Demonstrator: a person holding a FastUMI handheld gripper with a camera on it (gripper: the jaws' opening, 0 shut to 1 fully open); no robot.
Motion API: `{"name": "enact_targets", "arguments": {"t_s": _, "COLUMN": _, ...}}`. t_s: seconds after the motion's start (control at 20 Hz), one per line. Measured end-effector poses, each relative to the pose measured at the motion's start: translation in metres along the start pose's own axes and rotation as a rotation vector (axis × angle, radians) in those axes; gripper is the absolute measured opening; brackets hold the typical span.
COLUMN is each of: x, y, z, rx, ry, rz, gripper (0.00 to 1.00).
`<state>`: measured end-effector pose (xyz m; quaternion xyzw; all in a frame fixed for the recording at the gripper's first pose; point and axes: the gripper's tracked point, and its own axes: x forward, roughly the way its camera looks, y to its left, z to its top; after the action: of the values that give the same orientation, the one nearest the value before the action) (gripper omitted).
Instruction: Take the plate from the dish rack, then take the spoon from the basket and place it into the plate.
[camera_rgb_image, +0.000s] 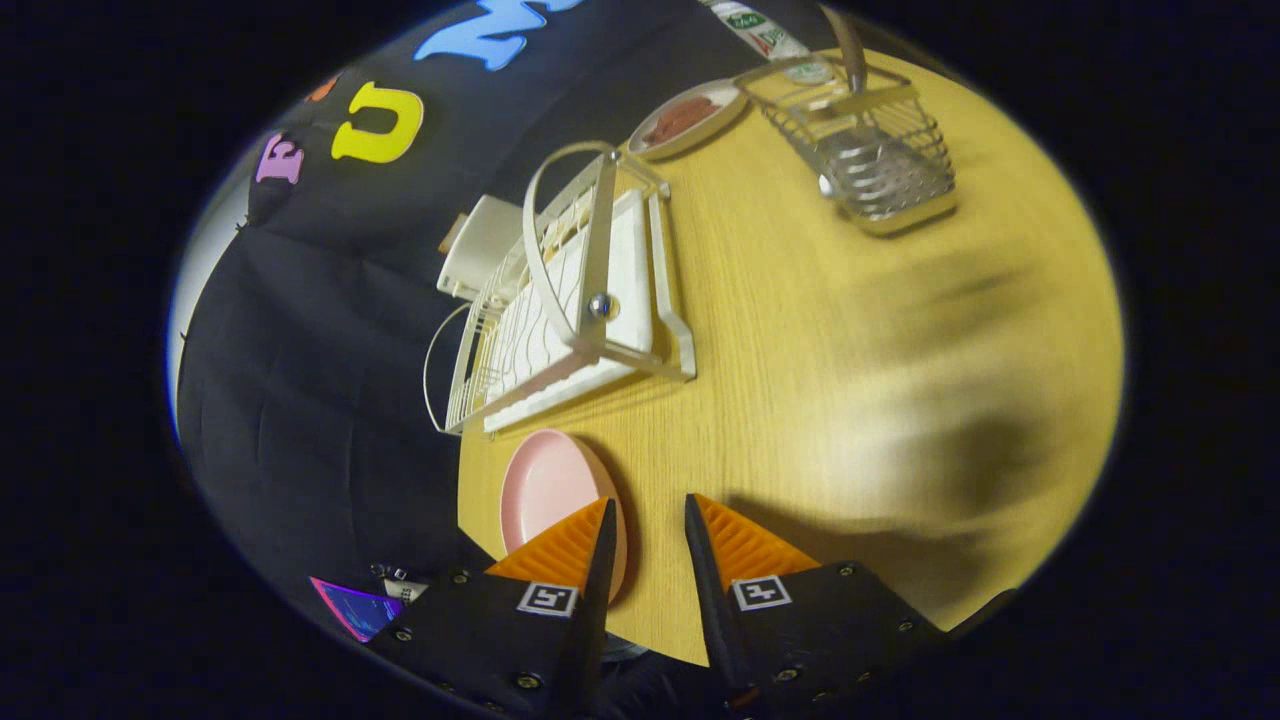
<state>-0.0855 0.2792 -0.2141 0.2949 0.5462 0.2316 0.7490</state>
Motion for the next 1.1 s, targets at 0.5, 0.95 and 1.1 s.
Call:
{"name": "enact_targets", "arguments": {"t_s": 0.5, "x": -0.099, "y": -0.041, "z": 0.185, "rx": -0.109, "ry": -0.638, "rz": -0.319, "gripper": 0.42}}
{"name": "enact_targets", "arguments": {"t_s": 0.95, "x": -0.063, "y": -0.091, "z": 0.235, "rx": -0.092, "ry": -0.765, "rz": -0.427, "gripper": 0.42}}
{"name": "enact_targets", "arguments": {"t_s": 1.1, "x": -0.054, "y": -0.099, "z": 0.244, "rx": -0.107, "ry": -0.800, "rz": -0.454, "gripper": 0.38}}
